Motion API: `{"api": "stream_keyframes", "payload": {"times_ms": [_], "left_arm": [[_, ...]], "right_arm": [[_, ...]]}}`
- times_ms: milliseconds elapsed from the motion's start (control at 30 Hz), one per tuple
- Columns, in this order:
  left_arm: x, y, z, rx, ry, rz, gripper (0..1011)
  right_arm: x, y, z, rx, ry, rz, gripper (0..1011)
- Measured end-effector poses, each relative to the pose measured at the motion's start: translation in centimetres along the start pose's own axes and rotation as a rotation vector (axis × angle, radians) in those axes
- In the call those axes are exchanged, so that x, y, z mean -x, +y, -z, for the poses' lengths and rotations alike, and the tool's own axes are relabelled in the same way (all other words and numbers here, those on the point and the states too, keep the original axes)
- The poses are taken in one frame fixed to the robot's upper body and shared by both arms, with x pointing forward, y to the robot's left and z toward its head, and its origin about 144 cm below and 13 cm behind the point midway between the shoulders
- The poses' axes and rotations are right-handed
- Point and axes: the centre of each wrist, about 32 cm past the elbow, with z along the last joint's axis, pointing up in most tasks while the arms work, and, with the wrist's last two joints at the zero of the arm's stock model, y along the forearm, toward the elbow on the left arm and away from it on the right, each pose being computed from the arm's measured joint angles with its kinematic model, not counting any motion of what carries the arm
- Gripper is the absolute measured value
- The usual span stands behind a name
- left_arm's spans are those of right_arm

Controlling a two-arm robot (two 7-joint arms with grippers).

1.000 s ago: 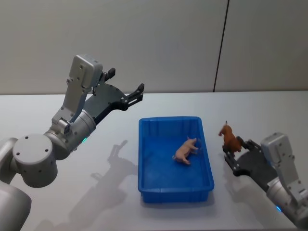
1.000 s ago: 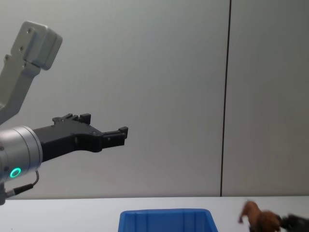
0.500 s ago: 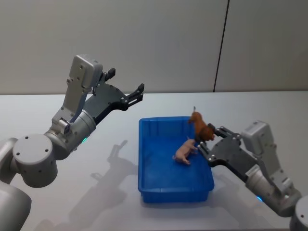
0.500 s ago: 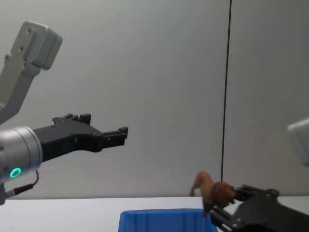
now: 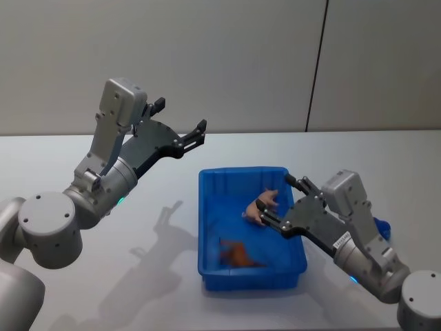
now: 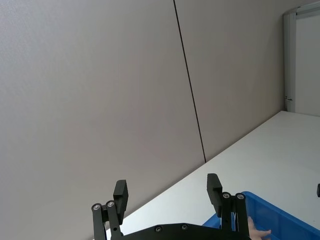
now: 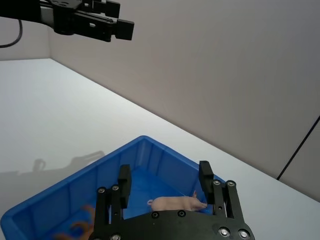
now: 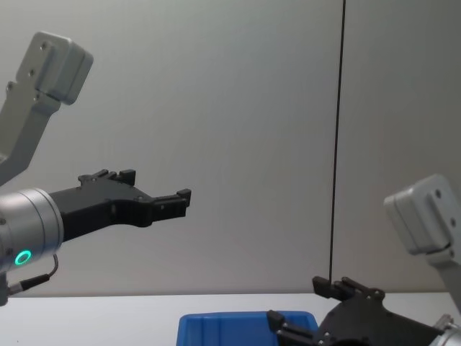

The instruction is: Pick up the two dolls from the table and place them into the box.

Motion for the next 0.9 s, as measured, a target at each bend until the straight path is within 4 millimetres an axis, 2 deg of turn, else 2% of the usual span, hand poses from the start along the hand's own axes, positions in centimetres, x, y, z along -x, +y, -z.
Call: {"api": "stream_keyframes", "payload": {"times_ms": [33,200,300,900], "left_arm": [[0.0,0.0,0.0,0.0,0.0,0.0,1001],[0.0,0.0,0.0,0.0,0.0,0.0,1001],[0.0,0.0,0.0,0.0,0.0,0.0,1001],[0.0,0.0,0.0,0.0,0.0,0.0,1001]], "right_arm": [[0.0,0.0,0.0,0.002,0.0,0.003,817],[-0.3,-0.3,0.0,0.012,0.005,0.042,966],[-0.4,-0.7,0.0,0.015,0.009,0.064,1001],[-1.5,-6.5,0.0,0.097,0.051,0.289,1001]]}}
